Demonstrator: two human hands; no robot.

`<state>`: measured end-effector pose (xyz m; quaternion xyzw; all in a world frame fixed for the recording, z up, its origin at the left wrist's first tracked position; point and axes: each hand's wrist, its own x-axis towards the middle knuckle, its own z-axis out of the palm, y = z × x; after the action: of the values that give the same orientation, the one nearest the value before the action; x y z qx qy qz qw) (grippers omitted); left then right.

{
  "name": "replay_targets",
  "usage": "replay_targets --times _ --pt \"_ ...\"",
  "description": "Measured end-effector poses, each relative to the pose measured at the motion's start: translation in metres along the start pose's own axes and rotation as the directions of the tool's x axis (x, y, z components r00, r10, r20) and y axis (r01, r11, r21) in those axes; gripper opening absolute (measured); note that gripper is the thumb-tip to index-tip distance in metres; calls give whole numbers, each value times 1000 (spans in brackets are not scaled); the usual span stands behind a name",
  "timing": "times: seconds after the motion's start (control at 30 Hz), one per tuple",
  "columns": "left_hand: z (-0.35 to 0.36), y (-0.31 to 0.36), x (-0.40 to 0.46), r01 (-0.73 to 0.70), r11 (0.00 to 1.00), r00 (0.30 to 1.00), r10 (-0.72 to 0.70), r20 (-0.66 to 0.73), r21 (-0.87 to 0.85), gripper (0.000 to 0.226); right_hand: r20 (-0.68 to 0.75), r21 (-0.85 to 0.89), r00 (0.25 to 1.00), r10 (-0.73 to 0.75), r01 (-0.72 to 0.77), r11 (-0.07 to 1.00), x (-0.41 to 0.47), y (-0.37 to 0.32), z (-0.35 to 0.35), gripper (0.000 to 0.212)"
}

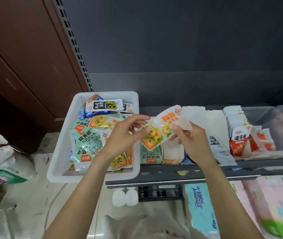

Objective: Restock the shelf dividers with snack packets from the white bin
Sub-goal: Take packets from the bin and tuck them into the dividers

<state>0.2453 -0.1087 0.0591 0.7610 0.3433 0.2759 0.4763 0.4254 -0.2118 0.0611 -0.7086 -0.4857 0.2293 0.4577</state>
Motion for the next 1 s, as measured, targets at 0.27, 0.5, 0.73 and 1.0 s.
replay_targets --times 0.27,0.5,0.73,1.0 --pt "87 -20 45 -173 910 985 155 79 377 6 -182 -381 975 -129 51 923 -13 49 -44 11" --pt "105 -58 35 -246 646 967 216 136 723 13 44 -588 980 -192 181 789 -18 77 -28 15" --pt "98 -62 24 -348 633 916 74 394 691 28 348 -696 937 44 226 682 -32 96 -17 32" --pt "69 -55 3 -263 821 954 142 264 506 36 259 -556 966 -10 158 816 -38 73 -23 40"
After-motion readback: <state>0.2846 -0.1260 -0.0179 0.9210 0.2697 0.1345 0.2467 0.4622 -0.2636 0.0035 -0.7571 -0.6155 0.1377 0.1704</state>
